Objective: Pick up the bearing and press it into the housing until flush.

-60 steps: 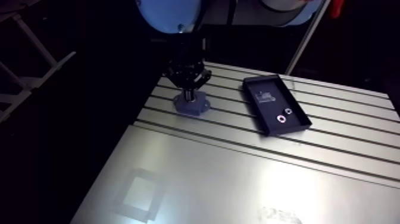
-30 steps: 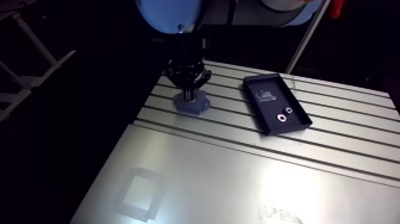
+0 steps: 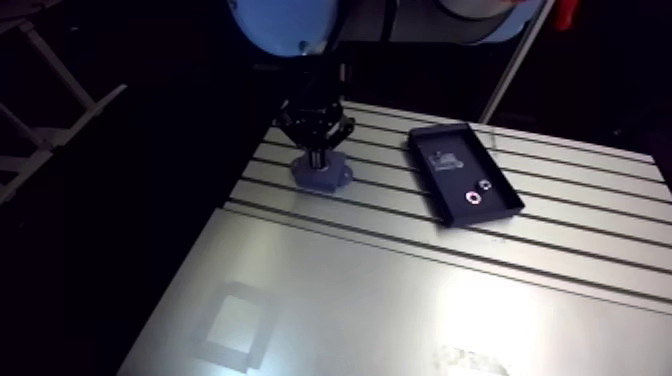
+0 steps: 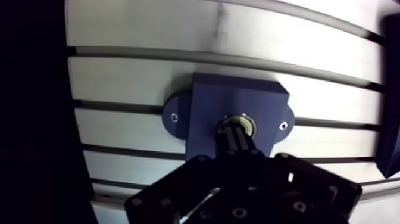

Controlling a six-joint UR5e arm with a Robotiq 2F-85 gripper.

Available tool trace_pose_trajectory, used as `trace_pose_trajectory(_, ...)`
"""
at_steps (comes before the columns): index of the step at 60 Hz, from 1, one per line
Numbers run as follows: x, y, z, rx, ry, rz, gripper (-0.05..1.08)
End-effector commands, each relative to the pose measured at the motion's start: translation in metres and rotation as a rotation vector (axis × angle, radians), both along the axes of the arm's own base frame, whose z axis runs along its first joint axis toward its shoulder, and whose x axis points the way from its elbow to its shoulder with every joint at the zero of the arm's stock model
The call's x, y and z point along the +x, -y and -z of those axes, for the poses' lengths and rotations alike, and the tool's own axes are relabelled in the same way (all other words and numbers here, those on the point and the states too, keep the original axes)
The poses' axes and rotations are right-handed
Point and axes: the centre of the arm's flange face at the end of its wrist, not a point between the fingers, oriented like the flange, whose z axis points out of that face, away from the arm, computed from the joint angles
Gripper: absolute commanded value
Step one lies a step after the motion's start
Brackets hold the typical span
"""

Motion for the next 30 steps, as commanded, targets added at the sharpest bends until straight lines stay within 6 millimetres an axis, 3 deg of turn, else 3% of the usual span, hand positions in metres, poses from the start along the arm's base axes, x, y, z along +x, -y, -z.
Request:
trace_pose_trajectory(1, -0.001, 0.001, -0.004, -0.002, -0.003, -0.001, 0.99)
trace_pose_trajectory(30, 0.006, 0.003, -0.047, 0.011, -0.033, -0.014, 0.98)
